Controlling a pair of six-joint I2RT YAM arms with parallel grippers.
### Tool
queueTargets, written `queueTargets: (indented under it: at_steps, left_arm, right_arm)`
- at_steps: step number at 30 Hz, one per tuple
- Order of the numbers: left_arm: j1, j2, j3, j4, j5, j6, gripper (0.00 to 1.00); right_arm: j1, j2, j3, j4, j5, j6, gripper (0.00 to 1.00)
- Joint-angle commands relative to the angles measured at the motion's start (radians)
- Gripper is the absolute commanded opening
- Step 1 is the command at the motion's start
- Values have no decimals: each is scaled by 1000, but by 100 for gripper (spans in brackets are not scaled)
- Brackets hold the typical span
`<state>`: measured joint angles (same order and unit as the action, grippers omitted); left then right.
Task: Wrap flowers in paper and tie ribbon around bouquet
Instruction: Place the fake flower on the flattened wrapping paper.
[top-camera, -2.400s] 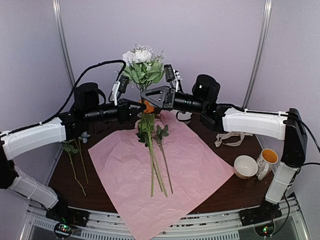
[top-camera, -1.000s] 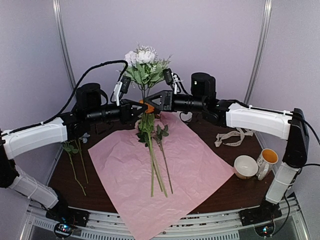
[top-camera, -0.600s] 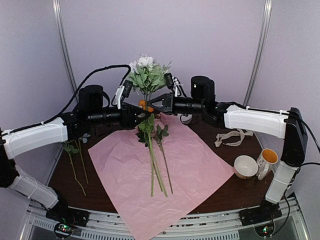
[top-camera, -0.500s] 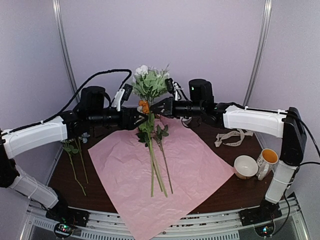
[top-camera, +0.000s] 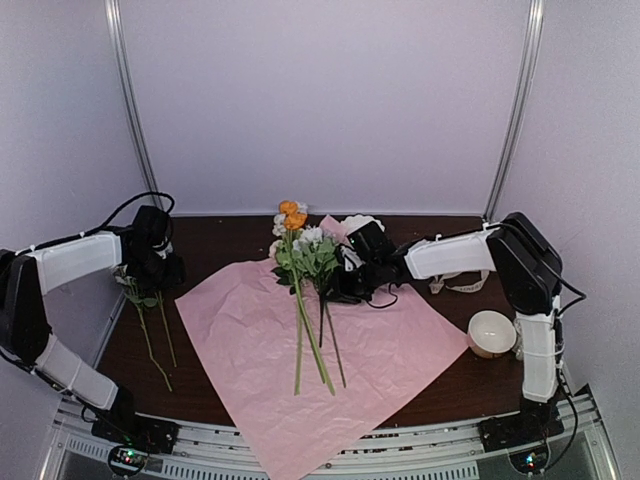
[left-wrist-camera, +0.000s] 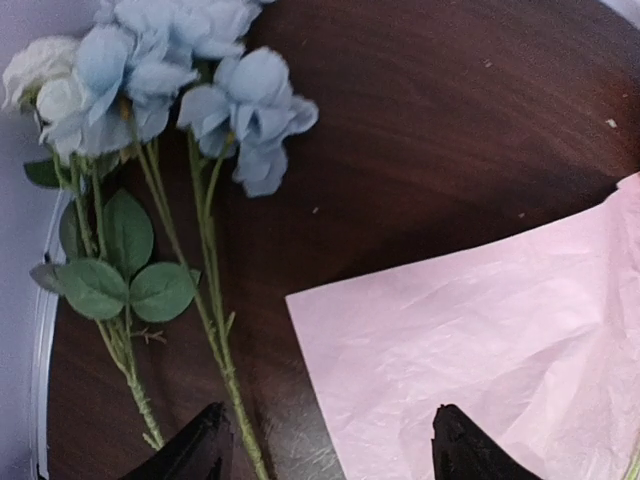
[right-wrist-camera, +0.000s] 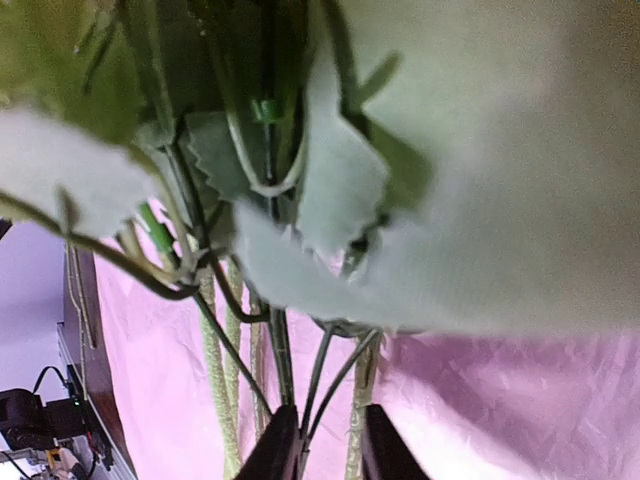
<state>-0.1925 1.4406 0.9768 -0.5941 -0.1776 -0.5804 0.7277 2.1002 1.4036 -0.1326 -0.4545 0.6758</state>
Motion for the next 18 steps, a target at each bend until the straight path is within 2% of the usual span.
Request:
queueTargets:
  at_steps: [1, 9, 12, 16, 18]
  left_arm:
    - [44, 28, -28, -26, -84, -39, 73]
    - [125, 163, -61, 25, -8, -77, 69]
    - [140, 206, -50, 45, 10, -86, 59]
    - [146, 254, 4, 28, 52, -69, 54]
    - [146, 277, 23, 21, 122, -43, 45]
  right_arm:
    - [-1, -82, 4, -58, 79, -48, 27]
    - [2, -200, -37, -84, 141, -113, 33]
    - [2, -230, -49, -86, 140, -135, 33]
    - [2, -249, -51, -101, 138, -158, 33]
    - [2, -254, -52, -107, 140, -170, 33]
